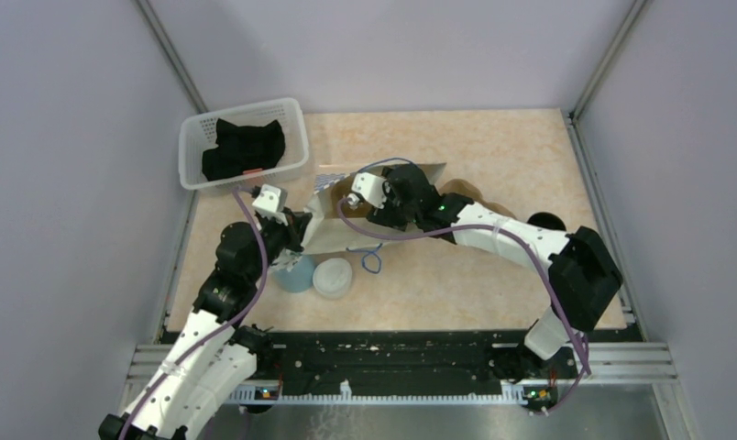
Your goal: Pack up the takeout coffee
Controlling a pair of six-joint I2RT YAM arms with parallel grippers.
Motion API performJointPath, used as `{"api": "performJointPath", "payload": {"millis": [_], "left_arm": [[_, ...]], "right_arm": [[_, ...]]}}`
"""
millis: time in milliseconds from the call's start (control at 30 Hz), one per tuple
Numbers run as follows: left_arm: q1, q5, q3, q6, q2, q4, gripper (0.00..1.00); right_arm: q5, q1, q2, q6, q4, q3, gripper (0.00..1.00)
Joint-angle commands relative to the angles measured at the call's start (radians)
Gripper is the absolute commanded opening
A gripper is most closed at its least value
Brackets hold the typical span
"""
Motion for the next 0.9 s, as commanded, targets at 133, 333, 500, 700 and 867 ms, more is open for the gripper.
{"api": "performJointPath", "payload": {"millis": [133, 333, 500, 700, 867], "left_arm": [[-0.003, -0.021, 0.039, 0.021, 0.015, -0.014, 0.0], [-0.003, -0.041, 0.069, 0.018, 0.019, -0.05, 0.0], [-0.002, -0.036, 0.122, -0.007, 0.05, -0.092, 0.0], [-0.002, -0.01, 0.189, -0.046, 0.103, -0.131, 0.0], [-0.002, 0.009, 0.259, -0.095, 0.149, -0.191, 0.0]], "right_arm": [[-0.008, -0.01, -0.006, 0.038, 0.091, 0.04, 0.16], [-0.026, -0.04, 0.043, 0.056, 0.181, 0.004, 0.16], [-0.054, -0.056, 0.086, 0.039, 0.209, 0.008, 0.16], [-0.116, -0.079, 0.109, 0.038, 0.185, 0.004, 0.16], [-0.129, -0.084, 0.159, 0.047, 0.065, 0.06, 0.15]]}}
